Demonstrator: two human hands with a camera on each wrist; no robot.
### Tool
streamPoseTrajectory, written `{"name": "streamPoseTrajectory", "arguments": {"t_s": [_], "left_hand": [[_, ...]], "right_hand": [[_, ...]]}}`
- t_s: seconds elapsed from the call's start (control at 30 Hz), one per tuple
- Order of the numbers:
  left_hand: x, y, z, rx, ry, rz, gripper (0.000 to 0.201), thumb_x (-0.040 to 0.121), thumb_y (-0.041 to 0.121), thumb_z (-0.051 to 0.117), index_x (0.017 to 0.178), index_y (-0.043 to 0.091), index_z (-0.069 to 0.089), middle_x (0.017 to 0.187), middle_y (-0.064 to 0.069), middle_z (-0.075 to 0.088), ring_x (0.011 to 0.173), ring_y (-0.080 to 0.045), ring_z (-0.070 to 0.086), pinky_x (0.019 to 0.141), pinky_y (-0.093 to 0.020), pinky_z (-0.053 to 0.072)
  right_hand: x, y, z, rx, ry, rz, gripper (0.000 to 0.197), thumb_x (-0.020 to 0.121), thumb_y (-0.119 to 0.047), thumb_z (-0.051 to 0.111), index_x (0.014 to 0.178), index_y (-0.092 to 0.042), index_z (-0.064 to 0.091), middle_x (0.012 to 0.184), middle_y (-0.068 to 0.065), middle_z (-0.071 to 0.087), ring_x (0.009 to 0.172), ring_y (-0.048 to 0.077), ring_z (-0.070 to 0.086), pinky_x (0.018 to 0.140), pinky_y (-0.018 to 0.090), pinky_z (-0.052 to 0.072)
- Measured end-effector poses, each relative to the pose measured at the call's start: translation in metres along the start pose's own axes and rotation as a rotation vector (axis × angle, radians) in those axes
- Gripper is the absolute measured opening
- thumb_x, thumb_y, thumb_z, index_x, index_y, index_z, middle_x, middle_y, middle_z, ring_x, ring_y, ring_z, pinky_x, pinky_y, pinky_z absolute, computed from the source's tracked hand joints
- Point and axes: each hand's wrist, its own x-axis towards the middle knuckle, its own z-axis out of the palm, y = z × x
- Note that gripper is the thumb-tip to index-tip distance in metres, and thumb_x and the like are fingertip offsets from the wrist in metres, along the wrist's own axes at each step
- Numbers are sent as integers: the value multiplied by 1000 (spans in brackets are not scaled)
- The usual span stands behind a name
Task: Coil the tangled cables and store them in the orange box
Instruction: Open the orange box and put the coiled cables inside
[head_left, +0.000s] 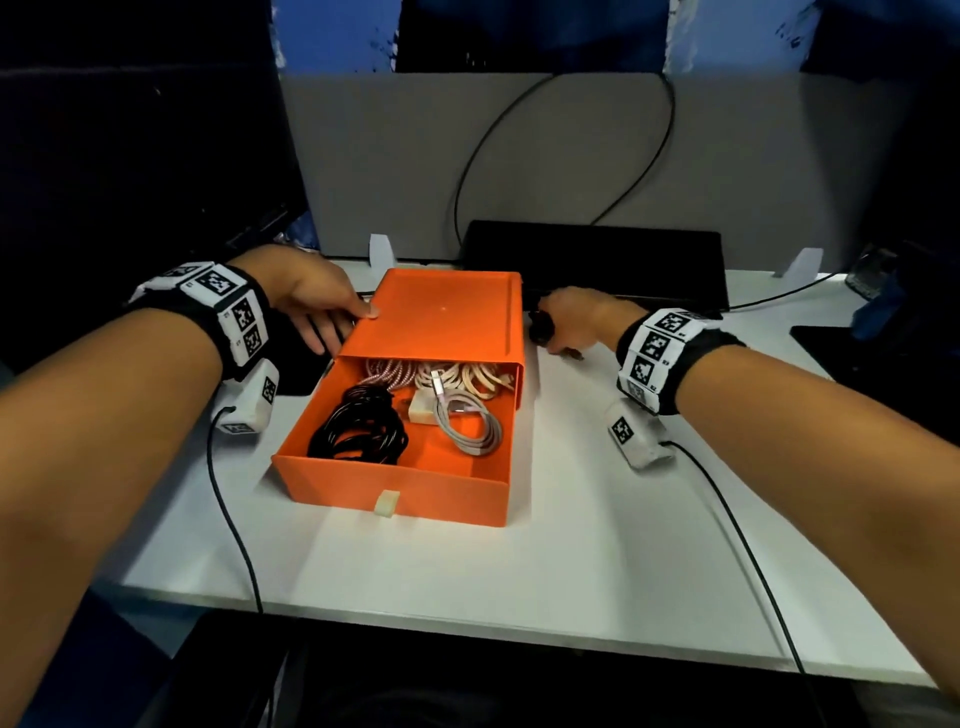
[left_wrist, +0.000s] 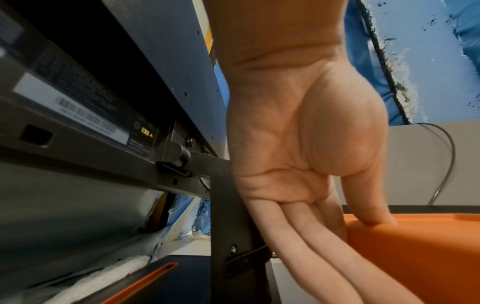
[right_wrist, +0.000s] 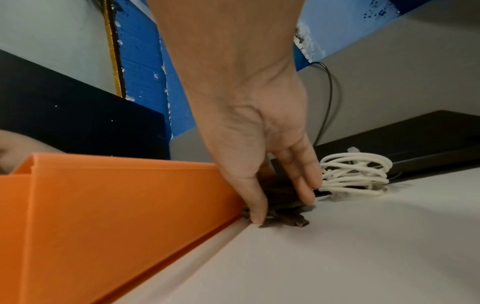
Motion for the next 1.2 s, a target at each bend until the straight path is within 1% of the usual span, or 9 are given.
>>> {"name": "streamPoseTrajectory", "arguments": {"t_s": [0.17, 0.3, 0.43, 0.57, 0.73, 0.83, 0.93, 1.07, 1.2], "left_hand": [[0, -1, 1, -16, 7, 7, 44, 106, 37, 51, 117, -1, 69, 101, -16, 78, 87, -31, 77, 72, -40, 62], [0, 0, -1, -16, -2, 8, 43, 106, 37, 51, 117, 0, 69, 100, -16, 78, 87, -31, 78, 72, -41, 62], [0, 0, -1, -9, -13, -2, 43, 106, 38, 51, 117, 0, 69, 103, -16, 78, 89, -31, 78, 76, -42, 62], [0, 1, 1, -17, 10, 0, 44, 107, 37, 50, 117, -2, 68, 100, -16, 78, 81, -29, 78, 74, -41, 61], [-1, 2, 3, -10, 22, -4, 44, 106, 37, 51, 115, -2, 69, 99, -17, 78, 81, -30, 78, 73, -41, 61], [-1, 3, 2, -6, 8, 0, 44, 106, 37, 51, 115, -2, 69, 100, -16, 78, 83, -30, 78, 72, -40, 61], [-1, 3, 1, -5, 0, -2, 44, 107, 38, 51, 116, -1, 69, 100, -16, 78, 84, -30, 78, 68, -38, 62], [-3, 3, 1, -10, -10, 1, 44, 107, 38, 49, 117, -1, 68, 101, -16, 78, 87, -30, 78, 70, -39, 63], [-1, 2, 1, -21, -1, 11, 44, 107, 38, 50, 117, 0, 69, 101, -16, 78, 85, -30, 78, 74, -41, 62]], "right_hand": [[-6, 14, -2, 311, 175, 96, 16, 92, -28, 68, 98, -13, 69, 100, 9, 69, 89, 30, 69, 66, 31, 50], [-39, 19, -28, 780, 467, 139, 12, 93, -25, 70, 83, -20, 65, 93, 5, 75, 80, 22, 72, 72, 40, 61], [-111, -26, -66, 681, 662, -287, 24, 95, -31, 73, 111, -13, 70, 103, 0, 70, 86, 10, 62, 76, 22, 50], [-167, -80, -67, 202, 476, -743, 29, 94, -33, 70, 120, -20, 70, 120, -1, 68, 108, 21, 62, 93, 39, 50], [-163, -115, -28, -205, 357, -842, 24, 99, -17, 61, 121, -19, 72, 113, -2, 73, 114, 22, 63, 107, 41, 45], [-154, -118, -13, -217, 198, -828, 21, 100, -10, 57, 113, -12, 73, 94, 3, 72, 94, 24, 68, 84, 41, 60], [-152, -118, -18, -226, 84, -827, 21, 101, -12, 55, 110, -15, 73, 87, 0, 67, 79, 18, 65, 67, 37, 60], [-154, -111, -41, -36, -193, -847, 25, 105, -23, 55, 117, -24, 76, 101, -7, 74, 88, 14, 65, 83, 38, 56], [-157, -72, -79, 480, -387, -786, 24, 103, -25, 63, 122, -20, 76, 119, -6, 77, 112, 11, 70, 103, 29, 52]]}}
